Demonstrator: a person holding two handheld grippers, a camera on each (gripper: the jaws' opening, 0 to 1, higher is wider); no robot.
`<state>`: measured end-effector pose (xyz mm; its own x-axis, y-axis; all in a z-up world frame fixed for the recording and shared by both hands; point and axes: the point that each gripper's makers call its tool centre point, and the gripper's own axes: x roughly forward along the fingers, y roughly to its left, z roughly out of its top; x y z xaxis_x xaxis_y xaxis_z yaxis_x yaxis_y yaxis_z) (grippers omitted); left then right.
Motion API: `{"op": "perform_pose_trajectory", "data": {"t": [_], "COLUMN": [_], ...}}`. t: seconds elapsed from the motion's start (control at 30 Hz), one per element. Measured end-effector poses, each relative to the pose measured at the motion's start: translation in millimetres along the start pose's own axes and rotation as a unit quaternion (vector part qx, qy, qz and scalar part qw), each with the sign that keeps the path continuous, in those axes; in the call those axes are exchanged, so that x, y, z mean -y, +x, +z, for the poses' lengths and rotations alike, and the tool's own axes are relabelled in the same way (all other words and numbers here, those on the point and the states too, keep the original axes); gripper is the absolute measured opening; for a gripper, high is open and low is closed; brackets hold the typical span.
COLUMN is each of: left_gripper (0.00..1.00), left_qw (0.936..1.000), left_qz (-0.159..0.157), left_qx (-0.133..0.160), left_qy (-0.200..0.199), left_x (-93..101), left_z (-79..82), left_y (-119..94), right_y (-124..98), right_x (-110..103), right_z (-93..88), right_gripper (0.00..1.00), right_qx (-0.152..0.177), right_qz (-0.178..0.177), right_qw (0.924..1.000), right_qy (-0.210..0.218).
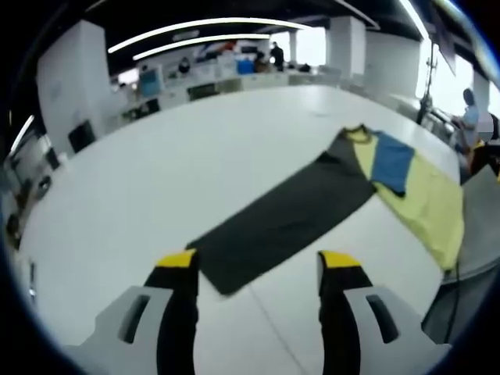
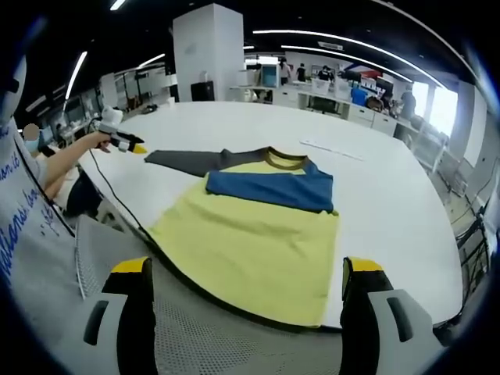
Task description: Fold the garment on the visible template until the final outline fits inside the template.
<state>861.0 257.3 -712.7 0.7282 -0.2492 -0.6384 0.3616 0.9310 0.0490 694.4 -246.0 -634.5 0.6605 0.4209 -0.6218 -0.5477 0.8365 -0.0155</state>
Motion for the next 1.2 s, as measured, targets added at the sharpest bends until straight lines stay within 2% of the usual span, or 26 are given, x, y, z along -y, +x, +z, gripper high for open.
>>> {"op": "perform_pose_trajectory", "data": {"t": [0.47, 0.57, 0.7, 0.83, 1.2], "left_gripper": [0.55, 0.5, 0.46, 0.46, 0.33], "left_qw": [0.9998, 0.9992, 0.9994, 0.999, 0.9976], "left_qz": [0.015, 0.039, 0.034, 0.041, 0.045], "left_qx": [-0.014, -0.006, -0.005, -0.01, -0.025], "left_qy": [-0.002, 0.007, -0.008, -0.016, -0.046], "left_x": [-20.3, -30.3, -36.5, -44.1, -51.2], "left_z": [-7.8, -2.4, -2.3, -7.3, -22.7], "left_y": [4.1, -0.5, -0.4, 3.4, 21.5], "right_y": [6.3, 6.9, 7.6, 10.5, 18.9], "right_x": [-1.3, -1.7, -1.8, -3.7, -6.0], "right_z": [5.4, 4.4, 1.5, 1.9, 7.0], "right_gripper": [1.0, 1.0, 1.0, 1.0, 1.0], "right_qx": [-0.005, -0.006, -0.008, -0.012, -0.016], "right_qz": [0.003, 0.003, 0.003, 0.008, 0.017], "right_qw": [1.0, 1.0, 1.0, 0.9999, 0.9997], "right_qy": [-0.006, -0.004, -0.002, -0.004, -0.009]}}
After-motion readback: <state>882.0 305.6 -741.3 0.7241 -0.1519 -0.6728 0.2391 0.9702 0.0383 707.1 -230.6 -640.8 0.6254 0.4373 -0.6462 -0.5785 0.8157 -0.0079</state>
